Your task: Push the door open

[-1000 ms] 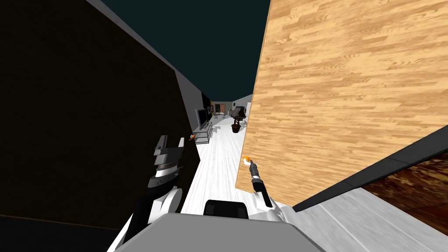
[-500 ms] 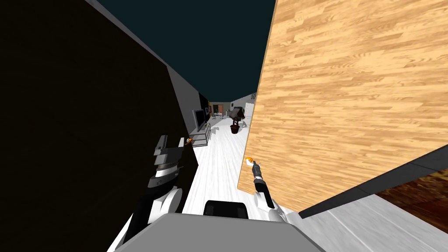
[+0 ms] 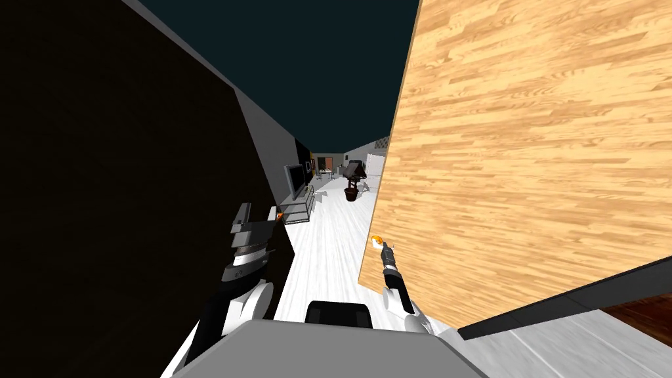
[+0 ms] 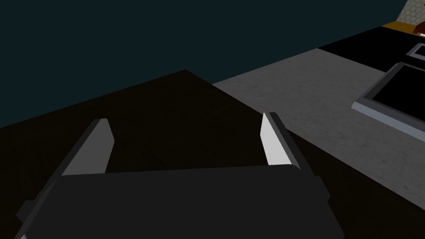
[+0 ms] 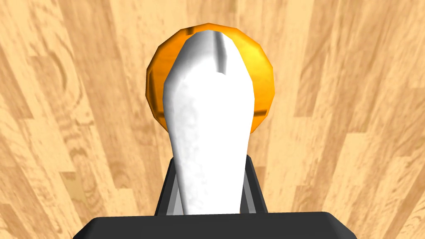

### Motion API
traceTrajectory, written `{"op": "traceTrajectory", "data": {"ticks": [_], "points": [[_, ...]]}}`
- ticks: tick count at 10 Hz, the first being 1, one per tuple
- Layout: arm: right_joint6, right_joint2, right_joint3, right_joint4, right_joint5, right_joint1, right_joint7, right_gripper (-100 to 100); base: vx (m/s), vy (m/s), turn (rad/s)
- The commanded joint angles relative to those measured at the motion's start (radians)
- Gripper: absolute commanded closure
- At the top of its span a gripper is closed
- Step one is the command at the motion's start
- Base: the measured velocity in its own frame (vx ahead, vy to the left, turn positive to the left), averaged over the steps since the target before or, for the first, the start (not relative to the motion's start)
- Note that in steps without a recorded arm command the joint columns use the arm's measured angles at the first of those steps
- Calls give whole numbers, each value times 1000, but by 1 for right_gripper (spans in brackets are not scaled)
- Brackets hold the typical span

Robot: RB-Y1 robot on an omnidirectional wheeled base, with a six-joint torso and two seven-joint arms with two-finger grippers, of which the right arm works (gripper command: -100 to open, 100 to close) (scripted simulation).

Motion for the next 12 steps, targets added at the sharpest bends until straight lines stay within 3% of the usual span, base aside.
{"op": "traceTrajectory", "data": {"ticks": [1,2,12], "points": [[-2,3,-14,0,-6,-7,5,100,180,48,-53],[5,1,-10,-7,-4,4,4,100,84,14,-29],[-3,-15,-98,-2,-60,11,36,100,177,7,-38]]}}
